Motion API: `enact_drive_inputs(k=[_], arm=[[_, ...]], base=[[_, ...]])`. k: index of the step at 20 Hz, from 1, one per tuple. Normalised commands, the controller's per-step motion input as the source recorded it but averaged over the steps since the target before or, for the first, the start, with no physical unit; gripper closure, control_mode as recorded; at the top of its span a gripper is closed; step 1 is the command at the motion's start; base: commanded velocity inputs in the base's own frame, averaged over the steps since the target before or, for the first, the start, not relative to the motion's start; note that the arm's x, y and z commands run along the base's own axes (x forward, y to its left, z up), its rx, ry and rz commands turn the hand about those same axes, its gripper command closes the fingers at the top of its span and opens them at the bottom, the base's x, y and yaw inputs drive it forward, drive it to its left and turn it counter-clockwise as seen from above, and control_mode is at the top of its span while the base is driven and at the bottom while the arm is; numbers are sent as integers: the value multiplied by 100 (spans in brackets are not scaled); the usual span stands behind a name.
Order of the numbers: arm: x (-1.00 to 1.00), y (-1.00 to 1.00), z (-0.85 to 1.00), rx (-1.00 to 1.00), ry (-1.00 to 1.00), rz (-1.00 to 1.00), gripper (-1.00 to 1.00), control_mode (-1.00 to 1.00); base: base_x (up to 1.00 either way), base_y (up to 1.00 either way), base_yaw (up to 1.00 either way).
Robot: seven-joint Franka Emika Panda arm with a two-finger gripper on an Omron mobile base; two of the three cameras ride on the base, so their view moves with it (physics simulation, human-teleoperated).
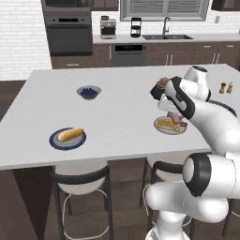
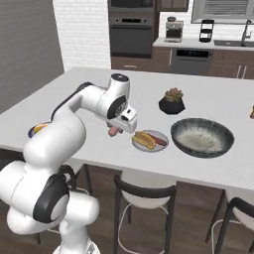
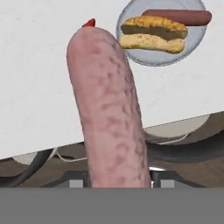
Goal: Place one bun and one sausage from the bowl on each plate.
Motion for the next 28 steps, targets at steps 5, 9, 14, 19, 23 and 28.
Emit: enact_drive_inputs(k=[5,9,14,19,23,28], arm=[[0,0,0,0,0,0,100,100],[0,0,0,0,0,0,100,100],[0,0,0,0,0,0,100,100],[60,86,-16,17,0,-42,100,-100],[57,1,-57,26,5,-58,100,-100],[8,-63,-80,6,13,-77,100,-100]], base=[[0,100,-4],[3,100,-12],[25,100,-25],[0,0,0],[0,0,0],[0,0,0]])
